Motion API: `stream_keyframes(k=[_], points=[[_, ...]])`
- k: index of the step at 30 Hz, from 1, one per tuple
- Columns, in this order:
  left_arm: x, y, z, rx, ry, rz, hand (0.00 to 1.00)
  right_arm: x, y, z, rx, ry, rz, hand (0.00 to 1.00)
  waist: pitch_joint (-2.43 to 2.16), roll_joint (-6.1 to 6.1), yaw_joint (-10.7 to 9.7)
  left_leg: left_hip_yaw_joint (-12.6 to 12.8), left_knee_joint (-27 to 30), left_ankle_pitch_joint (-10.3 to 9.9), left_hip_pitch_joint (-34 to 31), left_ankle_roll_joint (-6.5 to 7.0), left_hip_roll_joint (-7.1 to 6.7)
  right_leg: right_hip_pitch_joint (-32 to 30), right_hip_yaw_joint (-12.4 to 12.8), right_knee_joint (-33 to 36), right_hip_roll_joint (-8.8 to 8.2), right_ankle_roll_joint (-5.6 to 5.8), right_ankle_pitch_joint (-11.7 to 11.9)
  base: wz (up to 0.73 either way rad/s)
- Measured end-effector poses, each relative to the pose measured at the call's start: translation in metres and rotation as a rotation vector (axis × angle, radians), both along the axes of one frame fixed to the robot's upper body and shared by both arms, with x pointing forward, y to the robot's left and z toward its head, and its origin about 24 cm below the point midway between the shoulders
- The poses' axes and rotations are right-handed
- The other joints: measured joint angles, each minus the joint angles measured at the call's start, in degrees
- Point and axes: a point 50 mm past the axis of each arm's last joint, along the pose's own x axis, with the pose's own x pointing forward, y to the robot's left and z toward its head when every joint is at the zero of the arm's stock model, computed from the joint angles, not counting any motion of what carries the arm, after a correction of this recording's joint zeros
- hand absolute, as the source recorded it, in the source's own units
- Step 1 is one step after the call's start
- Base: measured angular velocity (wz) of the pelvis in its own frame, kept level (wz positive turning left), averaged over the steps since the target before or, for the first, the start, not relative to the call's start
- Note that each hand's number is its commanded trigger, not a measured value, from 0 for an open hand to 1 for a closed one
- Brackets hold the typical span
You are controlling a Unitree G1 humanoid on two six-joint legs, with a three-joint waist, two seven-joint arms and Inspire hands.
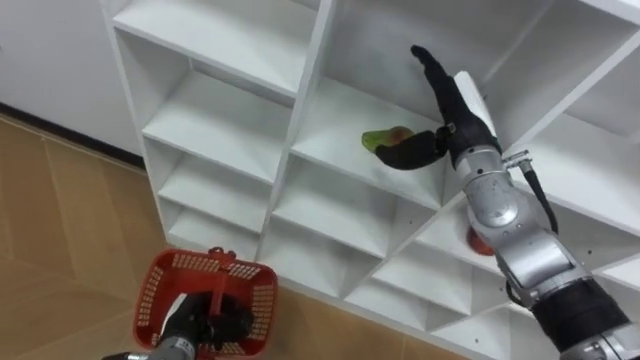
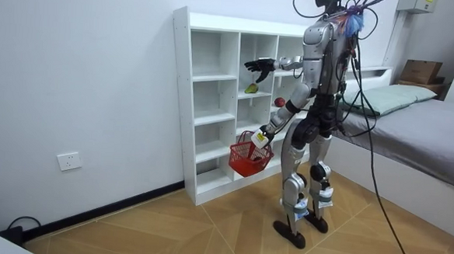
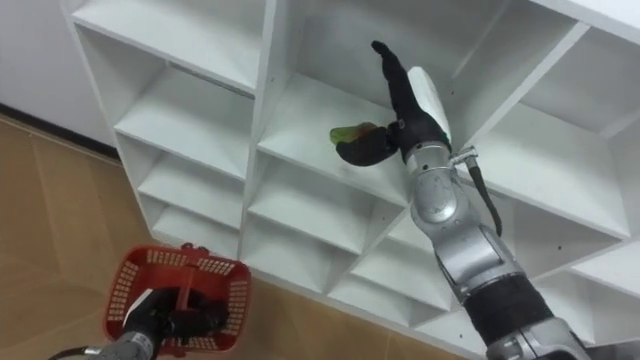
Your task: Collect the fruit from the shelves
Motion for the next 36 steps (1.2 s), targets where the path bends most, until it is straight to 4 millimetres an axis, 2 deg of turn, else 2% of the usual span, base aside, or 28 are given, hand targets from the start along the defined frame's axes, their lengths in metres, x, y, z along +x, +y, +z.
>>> stream_keyframes(k=[7, 12, 18, 30, 36], points=[[-0.014, 0.001, -0.006, -0.015, 0.057, -0.002, 1.0, 0.0, -0.004, -0.007, 0.11, 0.065, -0.041, 0.0, 0.11, 0.15, -0.2, -0.2, 1.1, 0.0, -0.9, 0.0, -0.06, -0.1, -0.1, 0.0, -0.01, 0.0, 0.0, 0.04], [-0.014, -0.002, -0.007, -0.03, 0.06, -0.02, 1.0, 0.002, -0.012, -0.01, 0.171, 0.068, -0.113, 0.0, 0.56, 1.43, 0.2, -0.3, 1.2, 0.0, -1.4, 0.01, -0.08, -0.1, -1.3, 0.1, -0.15, -0.04, 0.0, 0.06], [-0.014, -0.006, -0.007, -0.041, 0.063, -0.042, 1.0, 0.001, -0.021, -0.02, 0.17, 0.097, -0.179, 0.0, 0.25, 2.86, 0.4, -0.6, 1.9, 0.0, -3.1, 0.01, -0.1, -1.4, -1.6, 0.1, -0.1, -0.17, 0.1, 0.04], [-0.02, -0.008, -0.012, -0.053, 0.095, -0.044, 1.0, -0.001, -0.023, -0.034, 0.167, 0.129, -0.237, 0.0, 0.09, 4.02, 0.9, -0.7, 1.8, 0.1, -3.0, 0.02, -0.24, -1.4, -2.2, 0.0, -0.43, -0.14, 0.1, 0.01], [-0.028, -0.011, -0.018, -0.063, 0.135, -0.035, 1.0, 0.005, -0.022, -0.025, 0.17, 0.082, -0.248, 0.0, 0.1, 5.19, 0.7, -0.7, 1.7, 0.1, -3.1, 0.07, -0.23, -1.6, -1.9, 0.1, -0.36, -0.14, 0.1, -0.01]])
